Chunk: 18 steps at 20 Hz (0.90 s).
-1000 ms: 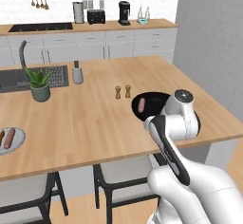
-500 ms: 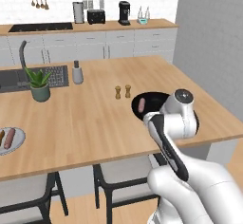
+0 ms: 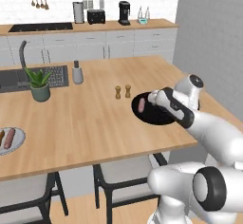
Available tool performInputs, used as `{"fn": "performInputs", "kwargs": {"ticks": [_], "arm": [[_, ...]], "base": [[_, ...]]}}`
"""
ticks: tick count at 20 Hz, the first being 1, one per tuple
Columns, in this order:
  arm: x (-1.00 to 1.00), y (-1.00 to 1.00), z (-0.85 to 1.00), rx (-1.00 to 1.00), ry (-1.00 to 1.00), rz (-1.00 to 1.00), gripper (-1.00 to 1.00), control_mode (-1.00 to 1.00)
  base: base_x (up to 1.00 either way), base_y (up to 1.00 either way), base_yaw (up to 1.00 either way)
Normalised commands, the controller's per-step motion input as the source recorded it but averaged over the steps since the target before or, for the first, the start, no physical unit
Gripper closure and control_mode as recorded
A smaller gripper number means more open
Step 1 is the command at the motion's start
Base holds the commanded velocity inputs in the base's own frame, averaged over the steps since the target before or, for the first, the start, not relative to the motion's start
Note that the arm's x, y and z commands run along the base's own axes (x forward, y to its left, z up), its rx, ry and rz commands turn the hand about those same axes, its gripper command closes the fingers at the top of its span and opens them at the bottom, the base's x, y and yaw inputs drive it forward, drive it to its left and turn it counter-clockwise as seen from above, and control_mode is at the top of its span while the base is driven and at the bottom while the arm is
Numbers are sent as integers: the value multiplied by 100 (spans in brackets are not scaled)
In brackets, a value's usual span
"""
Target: Place one bun and one sausage from the bowl on each plate.
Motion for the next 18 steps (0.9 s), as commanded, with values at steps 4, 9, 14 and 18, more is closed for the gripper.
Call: {"fn": "performInputs", "kwargs": {"ticks": [4,9,14,18], "arm": [[100,-14,9,17,20,0,-100,-100],[100,-5,-13,4,24,-1,-100,-100],[85,0,-48,0,13,0,-100,-100],[53,0,-70,2,13,1,-100,-100]], "base": [[0,0,0],[0,0,0],[0,0,0],[0,0,0]]}}
